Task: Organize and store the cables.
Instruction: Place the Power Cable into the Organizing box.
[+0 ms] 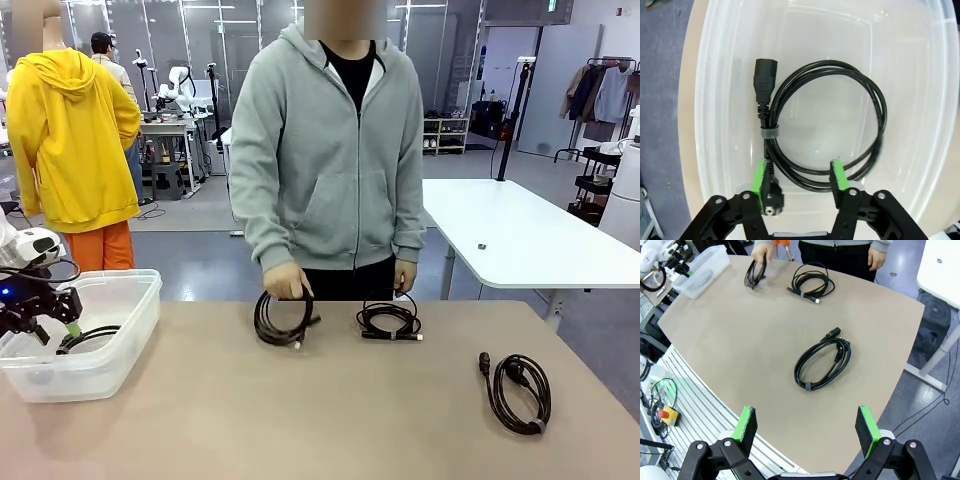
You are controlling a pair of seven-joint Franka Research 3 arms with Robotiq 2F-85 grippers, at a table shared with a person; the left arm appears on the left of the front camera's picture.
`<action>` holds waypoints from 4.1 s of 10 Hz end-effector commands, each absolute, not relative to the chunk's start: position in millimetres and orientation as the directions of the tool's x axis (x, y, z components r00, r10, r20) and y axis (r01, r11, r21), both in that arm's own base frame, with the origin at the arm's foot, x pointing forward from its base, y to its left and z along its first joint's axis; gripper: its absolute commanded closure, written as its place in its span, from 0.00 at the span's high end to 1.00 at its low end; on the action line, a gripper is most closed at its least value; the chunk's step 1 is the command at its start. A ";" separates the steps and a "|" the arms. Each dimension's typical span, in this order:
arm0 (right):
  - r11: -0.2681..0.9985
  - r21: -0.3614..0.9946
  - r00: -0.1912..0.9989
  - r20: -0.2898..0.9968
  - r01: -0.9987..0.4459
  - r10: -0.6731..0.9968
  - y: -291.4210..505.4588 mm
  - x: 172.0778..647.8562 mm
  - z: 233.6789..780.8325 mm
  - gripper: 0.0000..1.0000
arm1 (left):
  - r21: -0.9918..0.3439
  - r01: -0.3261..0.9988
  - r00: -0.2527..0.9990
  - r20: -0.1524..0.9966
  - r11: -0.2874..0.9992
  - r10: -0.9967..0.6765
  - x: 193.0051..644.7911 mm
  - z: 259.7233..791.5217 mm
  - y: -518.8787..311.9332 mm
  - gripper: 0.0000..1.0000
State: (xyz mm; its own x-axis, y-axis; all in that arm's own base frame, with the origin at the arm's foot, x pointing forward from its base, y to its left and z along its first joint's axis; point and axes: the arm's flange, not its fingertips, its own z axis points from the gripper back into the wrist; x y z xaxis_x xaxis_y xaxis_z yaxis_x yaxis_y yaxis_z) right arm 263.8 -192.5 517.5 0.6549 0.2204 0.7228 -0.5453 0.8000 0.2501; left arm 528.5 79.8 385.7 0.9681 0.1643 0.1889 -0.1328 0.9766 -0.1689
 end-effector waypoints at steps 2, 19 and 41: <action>0.792 0.243 0.642 0.731 -0.560 0.230 -193.2 263.5 517.6 1.00 | -0.161 -0.106 0.963 0.228 0.981 0.141 522.7 391.9 88.4 1.00; 0.792 0.243 0.642 0.731 -0.560 0.230 -193.2 263.5 517.6 1.00 | -0.202 0.108 0.939 0.342 0.973 -0.033 514.0 460.1 51.7 0.92; 0.792 0.243 0.642 0.731 -0.560 0.230 -193.2 263.5 517.6 1.00 | 0.027 0.850 0.232 0.877 0.526 -0.420 324.0 569.0 137.4 0.92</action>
